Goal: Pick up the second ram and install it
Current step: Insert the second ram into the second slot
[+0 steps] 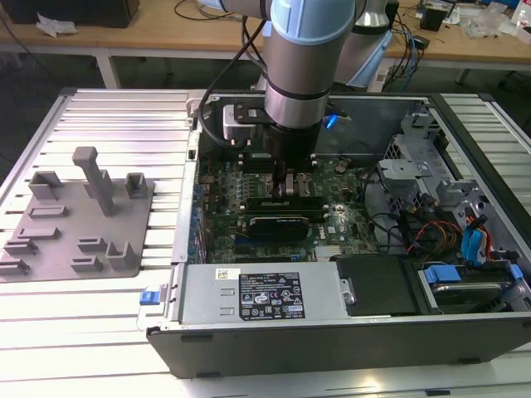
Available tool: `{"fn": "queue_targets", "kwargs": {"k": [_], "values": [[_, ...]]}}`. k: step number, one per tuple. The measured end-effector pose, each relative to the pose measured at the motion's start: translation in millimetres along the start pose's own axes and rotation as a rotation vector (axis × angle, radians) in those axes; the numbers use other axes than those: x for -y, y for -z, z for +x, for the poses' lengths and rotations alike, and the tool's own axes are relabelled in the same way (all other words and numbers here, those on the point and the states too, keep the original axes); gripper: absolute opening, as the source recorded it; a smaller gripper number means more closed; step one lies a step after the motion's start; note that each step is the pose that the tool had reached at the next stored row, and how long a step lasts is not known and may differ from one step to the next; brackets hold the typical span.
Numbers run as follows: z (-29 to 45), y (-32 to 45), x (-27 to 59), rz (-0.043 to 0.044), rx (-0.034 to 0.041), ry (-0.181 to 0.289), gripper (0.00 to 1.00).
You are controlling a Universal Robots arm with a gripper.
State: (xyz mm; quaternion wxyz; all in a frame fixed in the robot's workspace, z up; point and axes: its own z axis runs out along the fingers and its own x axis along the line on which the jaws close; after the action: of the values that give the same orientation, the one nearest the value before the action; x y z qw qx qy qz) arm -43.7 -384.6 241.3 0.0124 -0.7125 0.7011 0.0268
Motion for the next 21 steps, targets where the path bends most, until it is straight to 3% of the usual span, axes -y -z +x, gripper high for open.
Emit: {"fn": "queue_targets", "kwargs": {"k": [21], "values": [[0.3,-5.5,0.2,0.0001,0.0003,-0.002,0.09]]}}
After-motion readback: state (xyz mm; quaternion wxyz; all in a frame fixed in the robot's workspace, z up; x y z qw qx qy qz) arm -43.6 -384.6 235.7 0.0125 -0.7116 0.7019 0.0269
